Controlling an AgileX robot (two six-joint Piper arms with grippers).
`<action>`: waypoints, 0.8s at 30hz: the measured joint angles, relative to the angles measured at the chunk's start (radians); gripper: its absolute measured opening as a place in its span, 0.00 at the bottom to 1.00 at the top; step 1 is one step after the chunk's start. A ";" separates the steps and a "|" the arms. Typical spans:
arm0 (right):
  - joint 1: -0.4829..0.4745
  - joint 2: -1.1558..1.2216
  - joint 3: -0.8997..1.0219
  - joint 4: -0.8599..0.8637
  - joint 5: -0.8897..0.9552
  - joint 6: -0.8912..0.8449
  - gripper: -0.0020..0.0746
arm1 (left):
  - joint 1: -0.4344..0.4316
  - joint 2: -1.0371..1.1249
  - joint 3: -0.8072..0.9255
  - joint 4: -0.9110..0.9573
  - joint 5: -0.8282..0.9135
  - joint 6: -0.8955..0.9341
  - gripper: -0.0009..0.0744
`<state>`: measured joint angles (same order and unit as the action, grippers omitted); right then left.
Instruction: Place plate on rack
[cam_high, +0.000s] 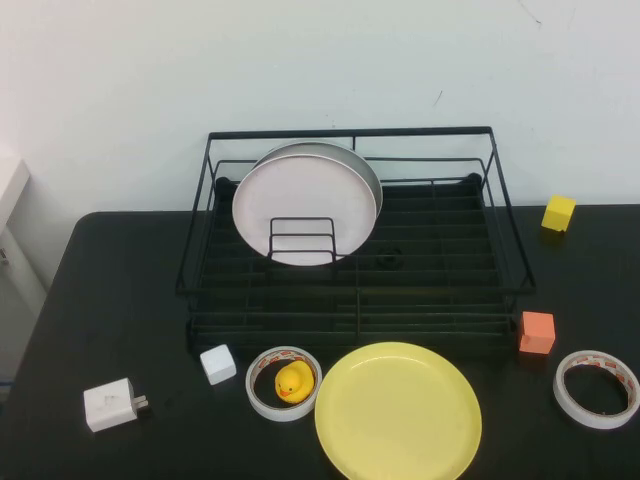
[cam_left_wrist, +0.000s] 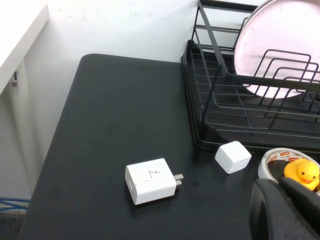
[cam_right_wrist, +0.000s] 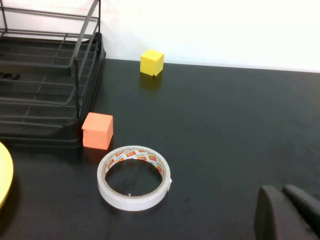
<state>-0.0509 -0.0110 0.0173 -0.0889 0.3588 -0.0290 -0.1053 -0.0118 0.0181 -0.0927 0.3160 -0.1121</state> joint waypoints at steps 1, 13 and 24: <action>0.000 0.000 0.000 0.000 0.000 0.000 0.02 | 0.000 0.000 0.000 0.000 0.000 0.000 0.01; 0.000 0.000 0.000 -0.002 0.000 -0.002 0.02 | 0.000 0.000 0.000 0.000 0.000 0.000 0.01; 0.000 0.000 0.000 -0.033 0.000 -0.017 0.02 | 0.000 0.000 0.000 0.000 0.000 0.000 0.01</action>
<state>-0.0509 -0.0110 0.0173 -0.1215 0.3588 -0.0459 -0.1053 -0.0118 0.0181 -0.0927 0.3160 -0.1121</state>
